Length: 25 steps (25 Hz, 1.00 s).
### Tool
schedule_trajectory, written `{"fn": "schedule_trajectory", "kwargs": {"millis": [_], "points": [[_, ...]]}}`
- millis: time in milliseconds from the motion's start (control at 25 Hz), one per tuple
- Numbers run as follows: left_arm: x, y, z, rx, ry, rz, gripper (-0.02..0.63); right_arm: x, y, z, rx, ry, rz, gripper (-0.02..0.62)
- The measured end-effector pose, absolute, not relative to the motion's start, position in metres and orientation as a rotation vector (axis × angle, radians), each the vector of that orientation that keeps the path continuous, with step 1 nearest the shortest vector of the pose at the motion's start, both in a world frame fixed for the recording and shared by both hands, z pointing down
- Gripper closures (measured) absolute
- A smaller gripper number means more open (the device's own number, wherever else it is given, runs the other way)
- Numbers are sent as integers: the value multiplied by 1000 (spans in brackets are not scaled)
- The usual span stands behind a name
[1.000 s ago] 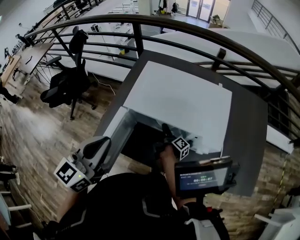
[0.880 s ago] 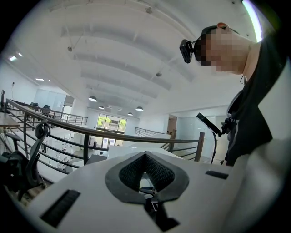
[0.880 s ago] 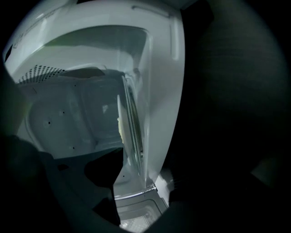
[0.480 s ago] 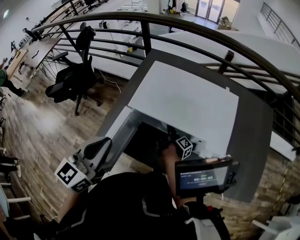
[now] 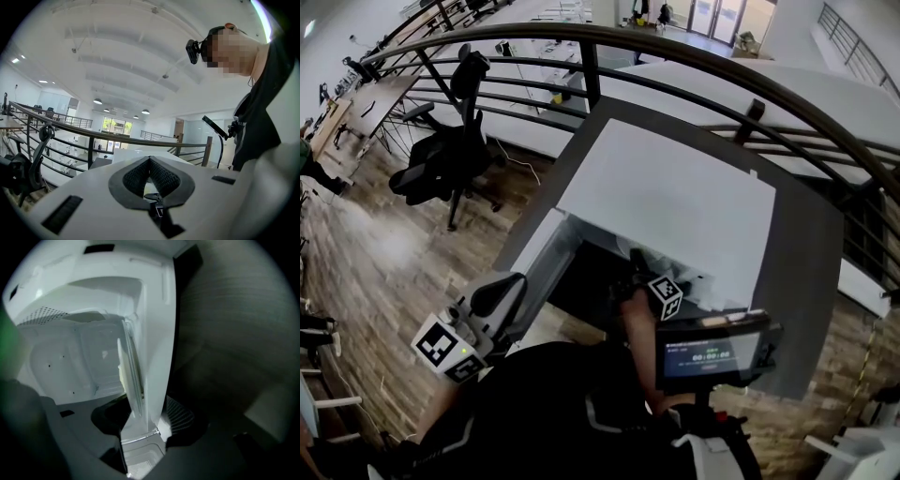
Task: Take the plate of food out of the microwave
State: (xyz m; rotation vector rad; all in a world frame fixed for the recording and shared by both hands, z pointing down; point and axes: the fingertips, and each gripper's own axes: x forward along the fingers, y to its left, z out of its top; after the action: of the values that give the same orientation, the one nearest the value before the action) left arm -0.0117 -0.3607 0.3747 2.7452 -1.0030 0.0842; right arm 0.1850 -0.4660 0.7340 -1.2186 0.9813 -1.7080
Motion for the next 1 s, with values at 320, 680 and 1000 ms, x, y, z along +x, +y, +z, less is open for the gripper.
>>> {"fn": "schedule_trajectory", "kwargs": {"millis": [320,680,1000], "points": [[-13,-351,375,2759,-943,75,604,180,-451,724,-1169,1024,-1668,439],[-17,-344,369,2781,-906,61,604,174,-436,702,-1161,1045,-1632,532],[-23,-338,370,2794,-893,52,604,169,-430,704,-1166,1127,-1622,571]]}}
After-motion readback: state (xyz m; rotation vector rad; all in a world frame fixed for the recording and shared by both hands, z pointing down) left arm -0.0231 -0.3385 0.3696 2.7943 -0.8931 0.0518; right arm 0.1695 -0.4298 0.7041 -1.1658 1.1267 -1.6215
